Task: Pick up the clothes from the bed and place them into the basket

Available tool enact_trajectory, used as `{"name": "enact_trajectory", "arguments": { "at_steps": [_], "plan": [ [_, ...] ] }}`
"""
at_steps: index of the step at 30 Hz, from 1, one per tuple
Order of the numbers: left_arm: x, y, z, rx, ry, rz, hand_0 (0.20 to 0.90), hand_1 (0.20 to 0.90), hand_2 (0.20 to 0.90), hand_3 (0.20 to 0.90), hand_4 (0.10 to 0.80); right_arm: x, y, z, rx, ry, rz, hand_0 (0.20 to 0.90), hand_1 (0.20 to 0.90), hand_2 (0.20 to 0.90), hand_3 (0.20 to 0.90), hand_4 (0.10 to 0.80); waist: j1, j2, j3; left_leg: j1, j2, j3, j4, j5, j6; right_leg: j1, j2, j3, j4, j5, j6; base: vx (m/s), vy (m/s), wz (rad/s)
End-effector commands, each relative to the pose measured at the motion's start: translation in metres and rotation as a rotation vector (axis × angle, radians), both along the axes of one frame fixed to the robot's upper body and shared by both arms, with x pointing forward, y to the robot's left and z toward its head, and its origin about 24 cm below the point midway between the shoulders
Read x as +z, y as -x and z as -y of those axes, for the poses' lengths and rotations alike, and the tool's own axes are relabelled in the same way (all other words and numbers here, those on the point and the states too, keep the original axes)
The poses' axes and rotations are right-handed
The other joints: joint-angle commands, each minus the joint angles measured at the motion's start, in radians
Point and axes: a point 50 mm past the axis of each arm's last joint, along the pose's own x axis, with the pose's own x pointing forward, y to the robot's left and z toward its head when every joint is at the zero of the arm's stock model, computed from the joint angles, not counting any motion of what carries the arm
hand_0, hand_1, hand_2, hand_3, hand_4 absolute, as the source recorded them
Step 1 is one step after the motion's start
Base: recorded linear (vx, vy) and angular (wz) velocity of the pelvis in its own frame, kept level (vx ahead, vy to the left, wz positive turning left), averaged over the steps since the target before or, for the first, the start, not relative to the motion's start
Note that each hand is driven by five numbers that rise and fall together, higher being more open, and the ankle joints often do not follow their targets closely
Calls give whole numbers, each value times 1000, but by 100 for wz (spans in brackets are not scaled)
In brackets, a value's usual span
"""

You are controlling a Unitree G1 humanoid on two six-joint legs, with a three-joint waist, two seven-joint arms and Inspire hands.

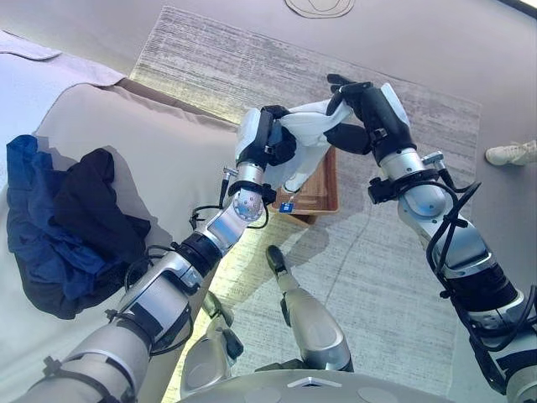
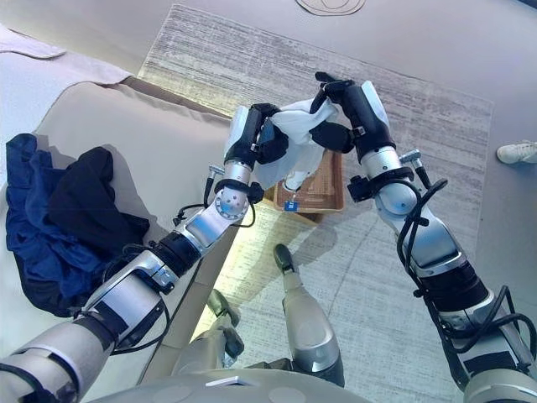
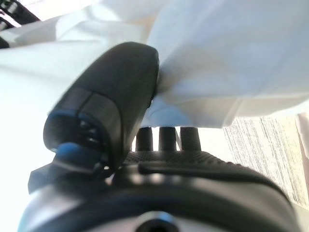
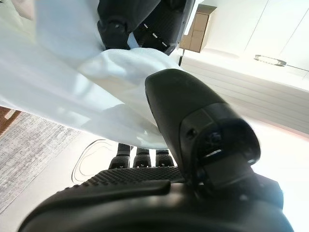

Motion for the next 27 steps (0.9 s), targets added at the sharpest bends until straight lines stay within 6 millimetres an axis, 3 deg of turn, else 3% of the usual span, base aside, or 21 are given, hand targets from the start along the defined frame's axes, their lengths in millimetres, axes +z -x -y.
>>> {"name": "enact_trajectory", "arguments": {
  "at_steps": [1,6,8,10,12,13,14,15,16,18,22,25,27],
  "plan": [
    [48,-13,17,-32,38,177,300,300,300,200,100,81,17,-22,100,-18,425,900,900,900,900,800,0,-25,-54,-5,38,-120,29,-105,-14,-1,11,-80,134,-168,-18,0,0,0],
    [36,-16,14,-25,-14,126,300,300,300,200,100,103,16,-5,27,17,453,900,900,900,900,800,-12,-22,-58,0,38,-114,35,-110,-17,1,11,-74,140,-173,-19,0,0,0],
    [26,-17,11,-19,-54,99,300,300,300,200,100,107,9,7,32,-32,354,900,900,900,900,800,-16,-28,-61,0,37,-110,40,-114,-19,2,11,-71,142,-174,-18,0,0,0],
    [20,-18,6,-13,-71,78,300,300,300,200,100,108,6,27,-72,-129,352,900,900,900,900,800,-18,-35,-64,1,39,-105,44,-114,-21,4,10,-73,143,-172,-17,0,0,0],
    [14,-19,-1,0,-76,56,300,300,300,200,100,120,8,66,-296,-241,454,900,900,900,900,800,-26,-42,-69,14,43,-94,46,-123,-21,14,9,-81,141,-176,-13,16,-2,0],
    [11,-19,-4,15,-82,45,300,300,300,200,100,140,22,96,-572,-280,666,900,900,900,900,800,-34,-47,-77,19,47,-85,47,-126,-22,17,11,-85,140,-175,-11,36,8,0],
    [10,-18,-4,23,-81,38,300,300,300,200,100,150,31,108,-702,-282,769,900,900,900,900,800,-37,-48,-81,22,50,-80,48,-129,-22,18,12,-85,140,-175,-10,48,18,1],
    [6,-18,-5,33,-79,25,300,300,300,200,100,178,56,123,-922,-233,1002,900,900,900,900,800,-41,-51,-90,27,53,-72,49,-132,-20,22,14,-86,139,-176,-8,52,23,0],
    [6,-18,-5,36,-76,18,300,300,300,200,100,192,69,127,-1021,-195,1114,900,900,900,900,800,-43,-51,-93,30,54,-69,50,-135,-18,25,15,-86,139,-178,-7,82,20,0],
    [-4,-18,-16,37,-83,-28,300,300,300,200,100,248,125,128,-1191,-91,1388,900,900,900,900,800,-46,-57,-123,39,53,-61,60,-146,-13,44,17,-84,132,-182,-6,125,-9,-1],
    [-21,-18,-38,46,-112,-100,300,300,300,200,100,282,166,130,-1303,101,1595,900,900,900,900,800,-55,-72,-175,55,57,-47,67,-159,-10,70,22,-83,113,-182,-2,118,-62,-5],
    [-33,-15,-41,58,-128,-139,300,300,300,200,100,284,174,133,-1344,192,1715,900,900,900,900,800,-65,-77,-201,62,62,-40,60,-159,-10,81,27,-83,102,-180,1,85,-73,-8],
    [-44,-12,-38,83,-123,-172,300,300,300,200,100,277,173,137,-1319,165,1767,900,900,900,900,800,-88,-69,-218,73,63,-30,52,-159,-11,90,29,-77,96,-180,3,39,-17,-8]
  ]
}}
